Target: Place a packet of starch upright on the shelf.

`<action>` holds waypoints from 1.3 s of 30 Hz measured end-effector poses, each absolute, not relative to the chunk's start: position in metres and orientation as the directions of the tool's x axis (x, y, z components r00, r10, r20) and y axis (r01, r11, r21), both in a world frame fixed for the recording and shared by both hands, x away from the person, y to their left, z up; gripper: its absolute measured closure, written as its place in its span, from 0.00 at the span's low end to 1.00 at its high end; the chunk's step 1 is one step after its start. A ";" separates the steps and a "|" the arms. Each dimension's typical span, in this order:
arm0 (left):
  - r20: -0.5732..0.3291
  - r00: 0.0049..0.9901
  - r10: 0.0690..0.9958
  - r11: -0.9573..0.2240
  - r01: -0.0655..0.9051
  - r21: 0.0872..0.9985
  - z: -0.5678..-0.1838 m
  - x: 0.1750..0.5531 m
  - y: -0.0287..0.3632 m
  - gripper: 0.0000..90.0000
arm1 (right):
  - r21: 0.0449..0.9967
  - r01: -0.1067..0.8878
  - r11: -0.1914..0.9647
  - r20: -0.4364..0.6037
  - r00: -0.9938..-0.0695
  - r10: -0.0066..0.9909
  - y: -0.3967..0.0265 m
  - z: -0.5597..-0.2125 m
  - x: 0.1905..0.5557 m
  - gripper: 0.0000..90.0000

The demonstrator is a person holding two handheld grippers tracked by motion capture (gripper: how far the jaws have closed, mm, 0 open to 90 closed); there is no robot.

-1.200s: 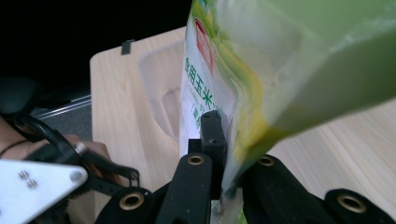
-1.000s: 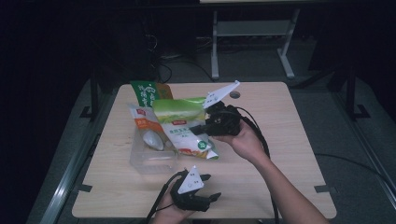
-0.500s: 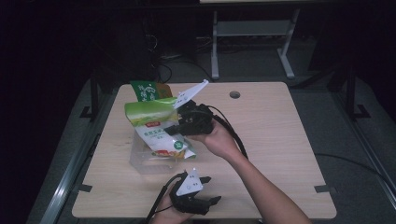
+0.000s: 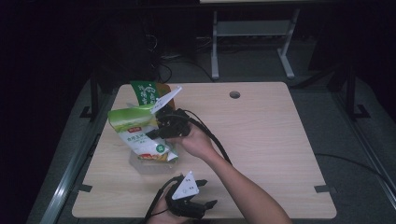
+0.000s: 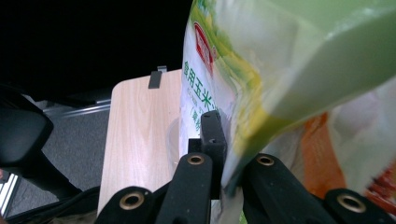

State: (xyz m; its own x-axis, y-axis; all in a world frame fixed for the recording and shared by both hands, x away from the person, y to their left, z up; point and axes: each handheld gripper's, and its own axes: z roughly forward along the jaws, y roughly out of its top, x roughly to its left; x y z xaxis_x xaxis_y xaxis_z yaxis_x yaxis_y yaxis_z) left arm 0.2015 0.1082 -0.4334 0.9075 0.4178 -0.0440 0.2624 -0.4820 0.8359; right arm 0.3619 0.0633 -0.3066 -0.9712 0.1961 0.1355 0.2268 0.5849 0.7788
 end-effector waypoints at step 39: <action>-0.043 0.919 0.392 -0.490 0.247 0.836 -0.436 0.197 0.103 0.35 | 0.644 0.231 0.729 0.090 -0.969 0.229 0.059 -0.374 0.354 0.93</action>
